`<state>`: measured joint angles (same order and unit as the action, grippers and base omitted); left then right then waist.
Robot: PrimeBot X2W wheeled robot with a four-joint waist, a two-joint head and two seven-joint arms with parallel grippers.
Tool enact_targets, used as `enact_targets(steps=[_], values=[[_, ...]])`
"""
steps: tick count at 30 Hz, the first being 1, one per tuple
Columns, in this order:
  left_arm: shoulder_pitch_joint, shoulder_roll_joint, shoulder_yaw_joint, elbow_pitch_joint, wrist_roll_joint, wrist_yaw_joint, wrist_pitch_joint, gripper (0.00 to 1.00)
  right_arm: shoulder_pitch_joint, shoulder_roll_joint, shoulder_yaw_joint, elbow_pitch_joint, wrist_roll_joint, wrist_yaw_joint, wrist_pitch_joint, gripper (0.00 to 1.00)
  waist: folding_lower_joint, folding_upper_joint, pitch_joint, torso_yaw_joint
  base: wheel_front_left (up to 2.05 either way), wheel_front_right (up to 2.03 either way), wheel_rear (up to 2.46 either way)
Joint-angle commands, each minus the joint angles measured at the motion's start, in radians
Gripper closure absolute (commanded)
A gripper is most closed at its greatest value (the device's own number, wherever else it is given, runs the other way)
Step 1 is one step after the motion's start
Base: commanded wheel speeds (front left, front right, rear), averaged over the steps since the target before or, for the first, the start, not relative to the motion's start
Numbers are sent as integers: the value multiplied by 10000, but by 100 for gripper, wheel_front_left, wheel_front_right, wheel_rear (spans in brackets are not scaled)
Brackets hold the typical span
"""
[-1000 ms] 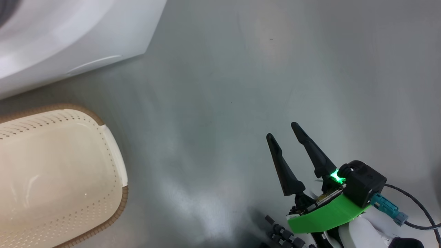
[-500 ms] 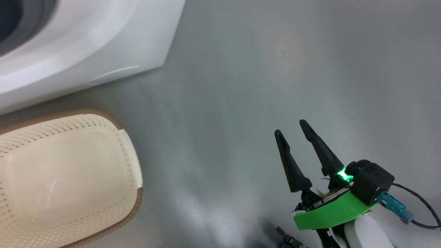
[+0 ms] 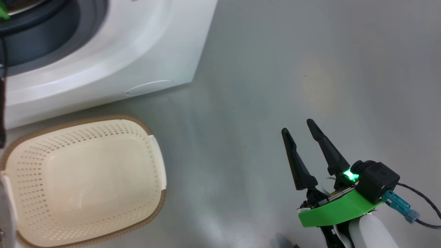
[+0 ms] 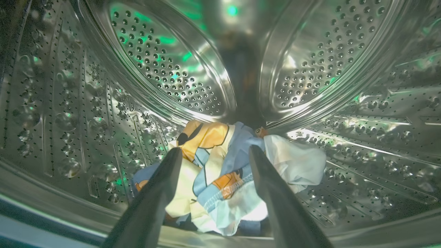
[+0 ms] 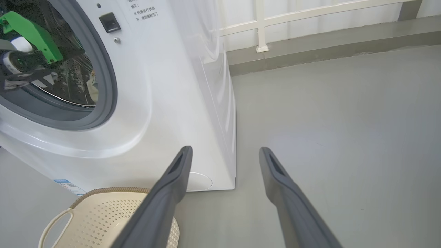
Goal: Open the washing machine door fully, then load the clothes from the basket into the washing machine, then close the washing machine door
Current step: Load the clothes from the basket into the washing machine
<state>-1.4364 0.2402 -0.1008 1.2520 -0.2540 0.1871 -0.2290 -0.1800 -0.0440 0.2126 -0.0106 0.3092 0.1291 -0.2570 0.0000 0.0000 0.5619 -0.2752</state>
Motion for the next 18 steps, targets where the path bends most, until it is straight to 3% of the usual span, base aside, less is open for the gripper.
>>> enact_targets(steps=[1, 12, 18], values=[[210, 280, 77, -167, -103, -68, -91, 0, 140, -62, 112, -186, -90, 16, -48, 0, 0, 0, -282, 315, 0, 0, 0], [1280, -245, -162, -339, -164, -385, -297, 0, 147, -62, -245, -153, -316, 16, -48, 0, 0, 0, -869, 893, 0, 0, 0], [2103, -516, -159, -1200, -238, -611, -322, 0, 196, -62, -459, -149, -418, 16, -48, 0, 0, 0, -1135, 1248, 0, 0, 0]])
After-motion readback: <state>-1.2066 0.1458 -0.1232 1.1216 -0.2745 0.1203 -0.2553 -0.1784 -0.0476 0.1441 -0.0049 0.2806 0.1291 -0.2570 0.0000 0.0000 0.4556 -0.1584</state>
